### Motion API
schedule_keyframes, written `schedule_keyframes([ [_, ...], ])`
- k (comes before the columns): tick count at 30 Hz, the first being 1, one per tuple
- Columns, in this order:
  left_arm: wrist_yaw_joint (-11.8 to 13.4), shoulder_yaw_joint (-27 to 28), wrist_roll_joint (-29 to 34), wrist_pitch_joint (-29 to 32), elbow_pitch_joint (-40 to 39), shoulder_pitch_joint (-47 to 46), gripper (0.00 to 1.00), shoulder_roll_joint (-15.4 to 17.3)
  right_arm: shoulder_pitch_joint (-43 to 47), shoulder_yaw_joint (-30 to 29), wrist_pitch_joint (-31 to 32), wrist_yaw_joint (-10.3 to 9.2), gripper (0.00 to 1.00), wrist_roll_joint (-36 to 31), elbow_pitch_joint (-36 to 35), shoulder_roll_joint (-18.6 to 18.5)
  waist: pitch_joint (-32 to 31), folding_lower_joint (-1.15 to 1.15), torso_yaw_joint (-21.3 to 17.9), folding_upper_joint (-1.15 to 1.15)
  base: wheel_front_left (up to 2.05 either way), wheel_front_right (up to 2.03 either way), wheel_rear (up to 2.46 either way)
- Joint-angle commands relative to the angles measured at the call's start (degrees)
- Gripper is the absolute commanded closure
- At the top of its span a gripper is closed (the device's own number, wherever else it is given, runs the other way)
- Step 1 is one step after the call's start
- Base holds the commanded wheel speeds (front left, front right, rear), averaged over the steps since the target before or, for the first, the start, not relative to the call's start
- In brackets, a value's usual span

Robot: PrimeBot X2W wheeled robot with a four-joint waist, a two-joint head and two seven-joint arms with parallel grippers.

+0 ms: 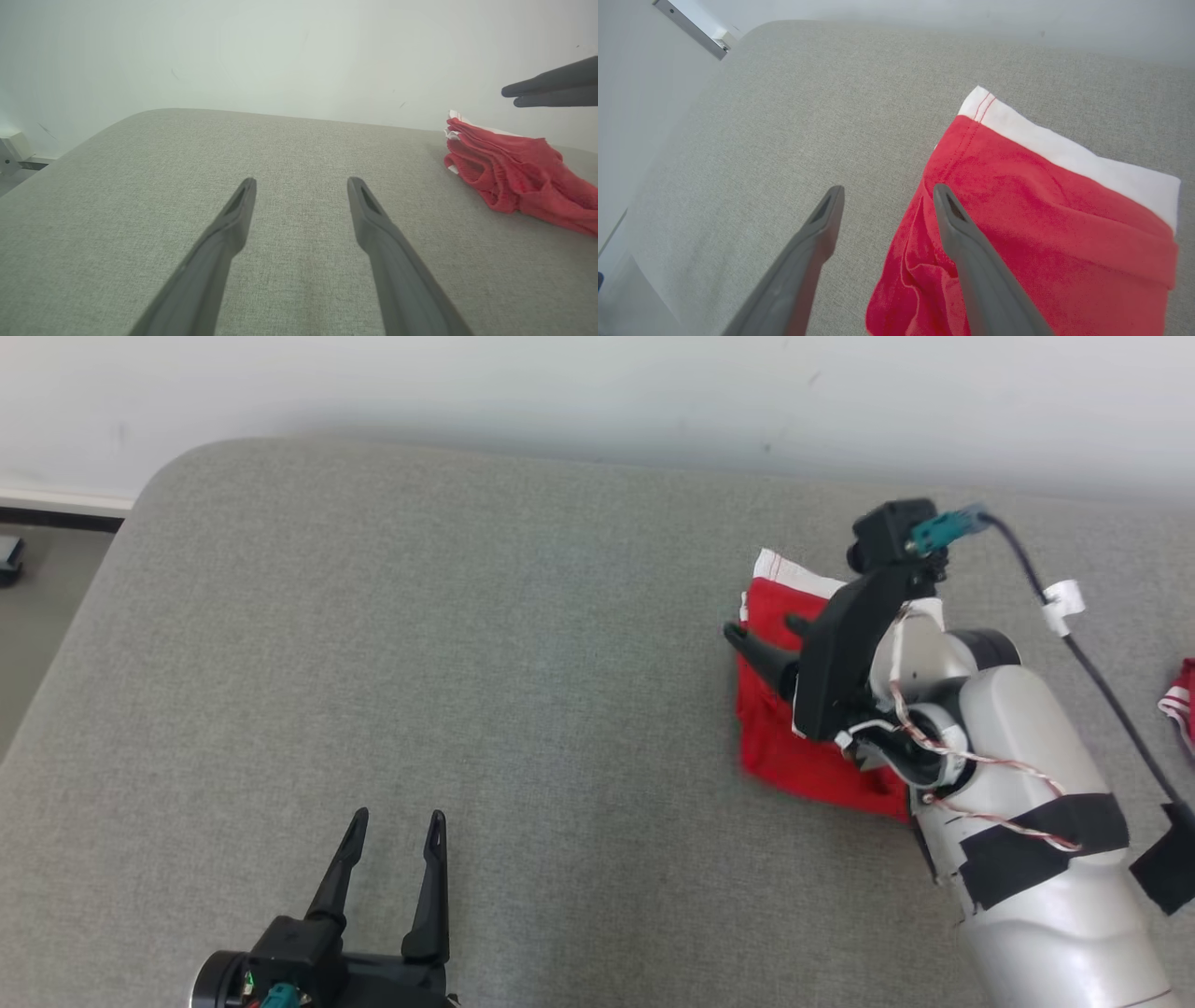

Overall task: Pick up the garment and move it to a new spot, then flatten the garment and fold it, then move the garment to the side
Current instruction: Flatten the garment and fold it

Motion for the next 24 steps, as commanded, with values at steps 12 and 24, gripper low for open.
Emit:
schedule_keyframes([
  [12, -0.4, 0.4, 0.9, -0.2, -0.4, 0.4, 0.0, -0.4, 4.2, -8.1, -9.3, 0.12, 0.0, -6.0, -7.6, -8.6, -0.4, 0.0, -0.8, 0.0, 0.0, 0.0, 0.0],
  [24, -1.0, 0.8, 1.3, -0.2, -0.4, -0.9, 0.0, -1.0, 13.5, -4.5, -20.0, 0.12, 1.0, -14.5, -3.0, -8.7, 1.3, 0.0, -0.3, 0.0, 0.0, 0.0, 0.0],
])
